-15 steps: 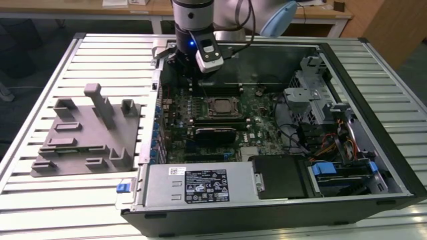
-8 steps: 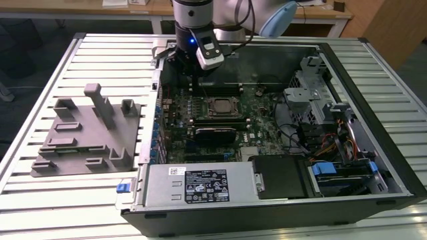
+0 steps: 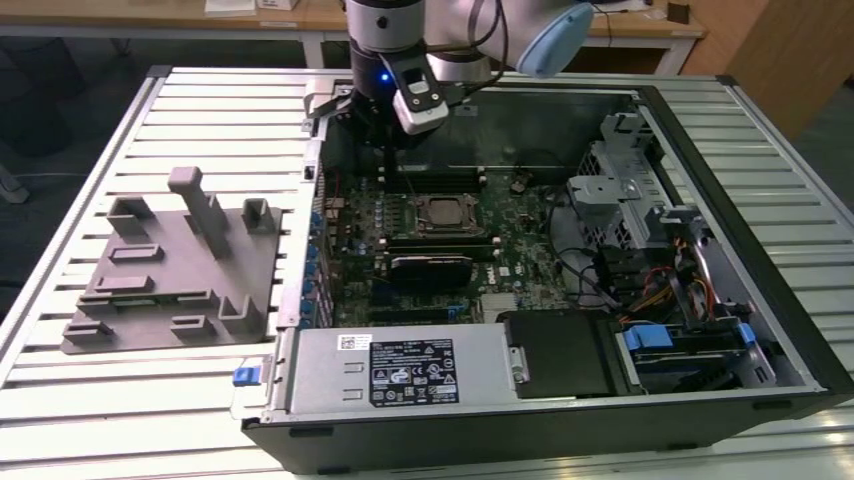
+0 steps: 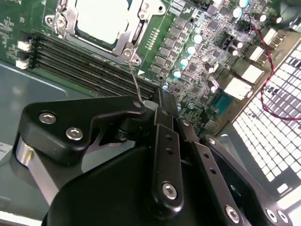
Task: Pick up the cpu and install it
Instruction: 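Install the first cpu locking lever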
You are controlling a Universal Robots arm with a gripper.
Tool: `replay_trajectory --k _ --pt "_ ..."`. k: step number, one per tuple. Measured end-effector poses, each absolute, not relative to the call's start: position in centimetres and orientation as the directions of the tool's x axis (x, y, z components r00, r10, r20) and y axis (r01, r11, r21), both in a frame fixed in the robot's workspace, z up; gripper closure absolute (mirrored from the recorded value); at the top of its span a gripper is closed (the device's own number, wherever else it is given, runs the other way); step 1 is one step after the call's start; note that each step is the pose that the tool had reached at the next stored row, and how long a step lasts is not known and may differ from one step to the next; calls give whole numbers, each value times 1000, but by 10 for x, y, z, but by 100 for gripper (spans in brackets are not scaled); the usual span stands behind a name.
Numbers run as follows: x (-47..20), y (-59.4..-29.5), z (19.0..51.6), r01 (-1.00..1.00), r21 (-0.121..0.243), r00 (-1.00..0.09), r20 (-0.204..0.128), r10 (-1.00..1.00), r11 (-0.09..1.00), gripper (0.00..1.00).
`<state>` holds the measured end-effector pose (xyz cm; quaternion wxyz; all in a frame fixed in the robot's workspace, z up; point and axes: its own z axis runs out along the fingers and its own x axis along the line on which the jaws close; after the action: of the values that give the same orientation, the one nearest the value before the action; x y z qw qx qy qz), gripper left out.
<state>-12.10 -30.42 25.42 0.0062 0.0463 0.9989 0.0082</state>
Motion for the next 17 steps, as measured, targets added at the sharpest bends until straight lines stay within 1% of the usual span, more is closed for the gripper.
replay_trajectory --k 15,17 --pt "-87 -304 254 87 24 -996 -14 88 996 89" --pt "-87 -305 253 87 36 -996 -14 88 996 89"
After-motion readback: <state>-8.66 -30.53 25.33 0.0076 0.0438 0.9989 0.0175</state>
